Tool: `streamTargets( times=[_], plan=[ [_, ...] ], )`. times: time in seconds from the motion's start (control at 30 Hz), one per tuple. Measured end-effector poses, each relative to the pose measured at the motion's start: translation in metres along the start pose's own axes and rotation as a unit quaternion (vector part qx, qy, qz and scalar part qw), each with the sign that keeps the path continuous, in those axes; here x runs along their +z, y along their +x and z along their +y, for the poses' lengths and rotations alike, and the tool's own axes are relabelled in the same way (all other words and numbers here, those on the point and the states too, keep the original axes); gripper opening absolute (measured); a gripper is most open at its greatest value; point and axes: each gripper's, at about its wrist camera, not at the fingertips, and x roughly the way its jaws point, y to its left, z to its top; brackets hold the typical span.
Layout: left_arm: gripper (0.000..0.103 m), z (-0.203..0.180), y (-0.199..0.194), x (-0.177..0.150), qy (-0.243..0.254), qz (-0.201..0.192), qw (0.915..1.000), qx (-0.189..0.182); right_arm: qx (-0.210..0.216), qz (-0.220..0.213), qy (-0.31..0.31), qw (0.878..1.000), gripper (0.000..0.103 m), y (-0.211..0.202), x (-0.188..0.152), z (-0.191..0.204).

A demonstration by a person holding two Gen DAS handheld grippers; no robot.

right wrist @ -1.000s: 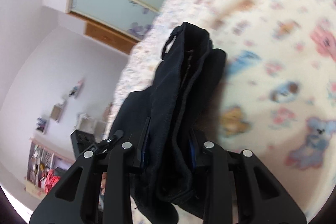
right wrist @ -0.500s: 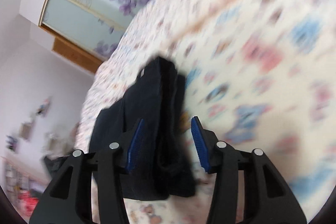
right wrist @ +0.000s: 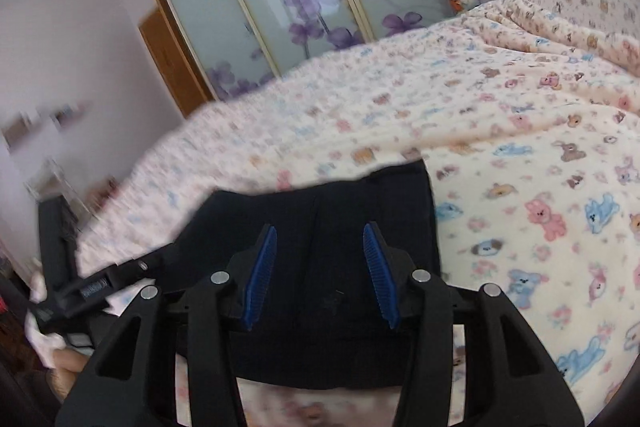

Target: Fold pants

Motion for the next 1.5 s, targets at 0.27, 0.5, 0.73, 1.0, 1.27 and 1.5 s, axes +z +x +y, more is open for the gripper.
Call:
streamTargets(
  times=[0.27, 0.5, 0.73, 1.0, 1.27, 1.5],
  plan=[
    [0.101, -0.014, 0.034, -0.031, 0.114, 0.005, 0.9900, 0.083, -0.078, 0.053, -0.050, 0.994, 0.049, 0.039, -0.033, 0.003],
    [0.101, -0.030, -0.016, -0.035, 0.142, -0.066, 0.9835, 0.091, -0.038, -0.012, -0.018, 0.999, 0.049, -0.003, -0.024, 0.001],
    [0.101, -0.030, 0.012, -0.048, 0.150, -0.020, 0.9766, 0.153, -0.131, 0.038, -0.109, 0.985, 0.060, 0.031, -0.044, 0.025],
    [0.101, -0.023, -0.006, -0.049, 0.129, -0.041, 0.9815, 0.135, -0.116, 0.016, -0.080, 0.990, 0.062, 0.017, -0.041, 0.016],
    [0.101, -0.037, -0.108, -0.071, 0.105, -0.102, 0.9865, 0.073, -0.094, -0.072, -0.040, 0.992, 0.092, -0.087, -0.056, 0.040],
    [0.101, -0.045, -0.154, -0.118, 0.115, -0.108, 0.9818, 0.106, -0.135, -0.114, -0.083, 0.981, 0.098, -0.128, -0.107, 0.077]
  ],
)
